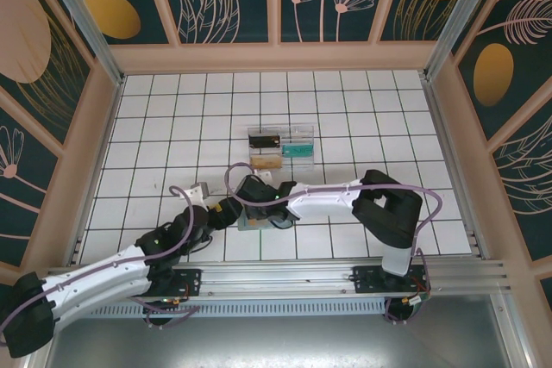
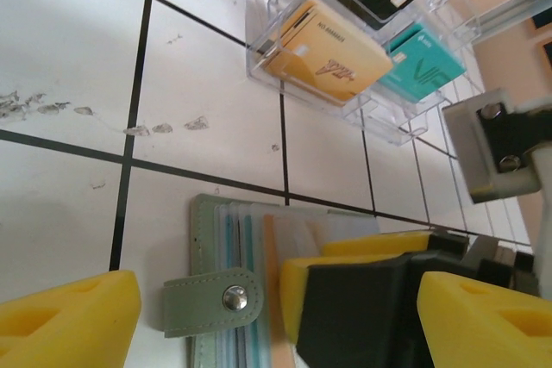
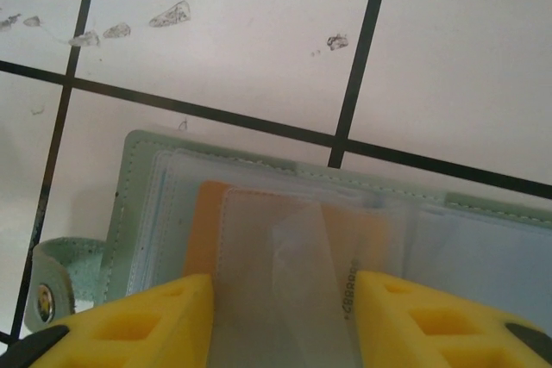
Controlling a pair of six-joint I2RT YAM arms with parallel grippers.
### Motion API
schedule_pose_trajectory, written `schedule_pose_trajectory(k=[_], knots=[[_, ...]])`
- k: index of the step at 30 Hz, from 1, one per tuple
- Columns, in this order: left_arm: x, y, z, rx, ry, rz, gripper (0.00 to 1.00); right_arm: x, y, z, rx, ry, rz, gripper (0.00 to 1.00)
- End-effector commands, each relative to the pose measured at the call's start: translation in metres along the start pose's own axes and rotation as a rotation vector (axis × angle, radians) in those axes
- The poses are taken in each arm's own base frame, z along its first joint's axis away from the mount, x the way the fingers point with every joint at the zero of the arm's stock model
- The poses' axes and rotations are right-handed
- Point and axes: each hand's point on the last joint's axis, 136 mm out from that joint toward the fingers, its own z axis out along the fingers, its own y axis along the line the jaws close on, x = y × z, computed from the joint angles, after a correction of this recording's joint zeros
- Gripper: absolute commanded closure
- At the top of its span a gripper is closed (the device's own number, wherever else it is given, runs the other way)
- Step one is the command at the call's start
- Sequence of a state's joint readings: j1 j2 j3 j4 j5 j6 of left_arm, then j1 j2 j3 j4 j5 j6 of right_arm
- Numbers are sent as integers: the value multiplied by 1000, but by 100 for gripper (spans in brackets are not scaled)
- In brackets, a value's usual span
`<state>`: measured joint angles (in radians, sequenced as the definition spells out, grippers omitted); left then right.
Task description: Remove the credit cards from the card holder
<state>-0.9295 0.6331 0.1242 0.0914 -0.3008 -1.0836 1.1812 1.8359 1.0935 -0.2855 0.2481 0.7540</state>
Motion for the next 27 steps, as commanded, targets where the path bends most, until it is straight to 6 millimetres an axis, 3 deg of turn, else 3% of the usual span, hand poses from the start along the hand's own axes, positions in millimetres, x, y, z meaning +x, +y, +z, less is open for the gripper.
schedule_pose_trajectory(k=[1, 12, 27], knots=[[-1, 11, -3, -28, -23, -16, 16, 13, -11, 6, 79, 34, -68, 52], [-1, 9, -3, -23, -17, -15, 15, 9, -20, -3, 103, -7, -52, 58], [2, 3, -1, -9, 6, 6, 15, -8, -71, -28, 239, -85, 5, 55]])
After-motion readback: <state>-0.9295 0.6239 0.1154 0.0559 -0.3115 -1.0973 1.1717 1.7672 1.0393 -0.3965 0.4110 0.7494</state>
